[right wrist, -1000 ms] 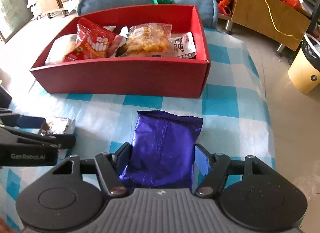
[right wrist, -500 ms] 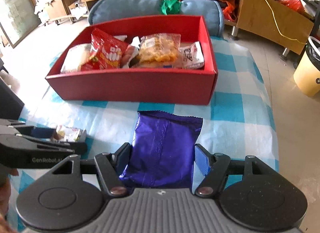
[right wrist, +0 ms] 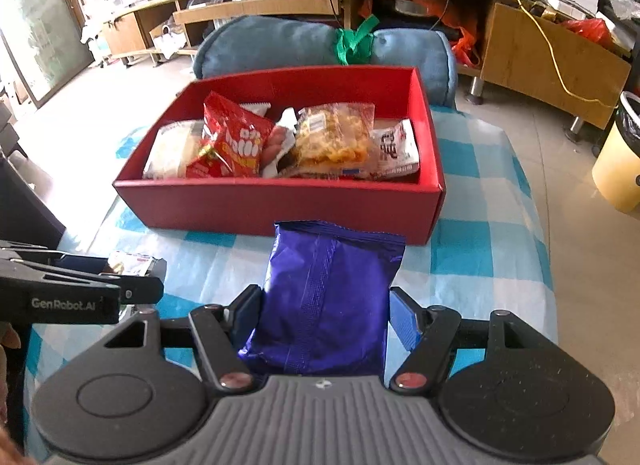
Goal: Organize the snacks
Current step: 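Carry the Kaprons wafer and purple bag with both tools over the box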
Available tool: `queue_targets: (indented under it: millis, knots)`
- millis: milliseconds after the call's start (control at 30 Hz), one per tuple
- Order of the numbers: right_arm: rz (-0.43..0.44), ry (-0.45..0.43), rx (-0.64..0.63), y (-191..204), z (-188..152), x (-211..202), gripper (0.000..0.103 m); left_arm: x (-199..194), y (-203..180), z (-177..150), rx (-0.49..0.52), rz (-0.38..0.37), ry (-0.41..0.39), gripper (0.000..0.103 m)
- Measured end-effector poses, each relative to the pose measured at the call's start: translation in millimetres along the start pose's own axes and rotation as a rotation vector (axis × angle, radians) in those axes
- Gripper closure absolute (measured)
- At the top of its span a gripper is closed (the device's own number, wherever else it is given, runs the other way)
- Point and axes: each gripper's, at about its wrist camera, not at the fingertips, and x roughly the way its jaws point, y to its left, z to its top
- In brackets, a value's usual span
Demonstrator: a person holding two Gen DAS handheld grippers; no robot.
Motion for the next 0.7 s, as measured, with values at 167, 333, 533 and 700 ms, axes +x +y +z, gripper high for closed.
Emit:
queue_targets:
  millis: [167, 333, 533, 700]
  knots:
    - [0.010, -0.026, 0.006, 1.1, 9.8, -4.2, 0.036, -10.5, -4.8, 8.7, 0.017, 0.004, -0.046, 0.036]
    - [0.020, -0.059, 0.009, 3.5, 22.6, -7.8, 0.036, -16.3, -6.9, 23.0, 0.016, 0.005, -0.085, 0.036]
    - [0.019, -0.103, 0.019, 3.6, 42.5, -8.4, 0.036, -18.7, -12.4, 45.4, 0.025, 0.015, -0.129, 0.036]
    - [0.017, -0.128, 0.039, 0.6, 59.0, -4.0, 0.036, -13.0, -15.9, 62.4, 0.035, 0.027, -0.148, 0.036]
